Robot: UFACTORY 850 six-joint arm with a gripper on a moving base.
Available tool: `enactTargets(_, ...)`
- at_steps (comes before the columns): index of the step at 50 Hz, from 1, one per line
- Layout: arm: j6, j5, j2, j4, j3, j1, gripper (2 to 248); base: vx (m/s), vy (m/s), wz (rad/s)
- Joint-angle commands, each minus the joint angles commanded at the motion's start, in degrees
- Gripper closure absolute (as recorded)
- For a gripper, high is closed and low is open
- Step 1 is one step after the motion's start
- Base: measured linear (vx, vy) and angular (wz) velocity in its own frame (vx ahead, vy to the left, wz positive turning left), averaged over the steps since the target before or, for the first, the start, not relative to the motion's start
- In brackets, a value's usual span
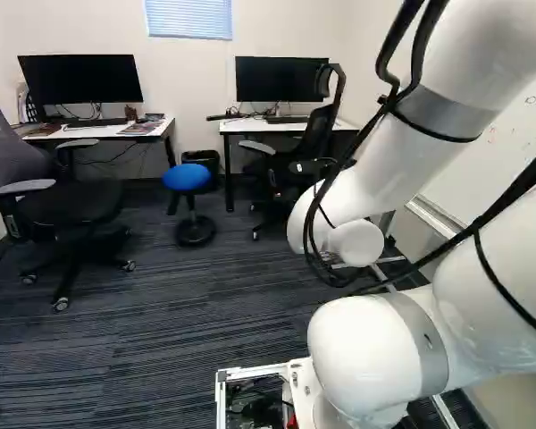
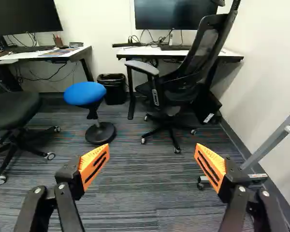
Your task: Open the door and move inside
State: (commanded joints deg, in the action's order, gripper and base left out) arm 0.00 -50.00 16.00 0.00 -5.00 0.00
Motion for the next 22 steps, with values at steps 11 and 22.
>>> enactTargets(11,0.0,0.0,0.0,0.0,0.0,0.0,3,-0.009,0.000,0.001)
enactTargets(22,0.0,0.0,0.0,0.0,0.0,0.0,3,0.000,0.000,0.000)
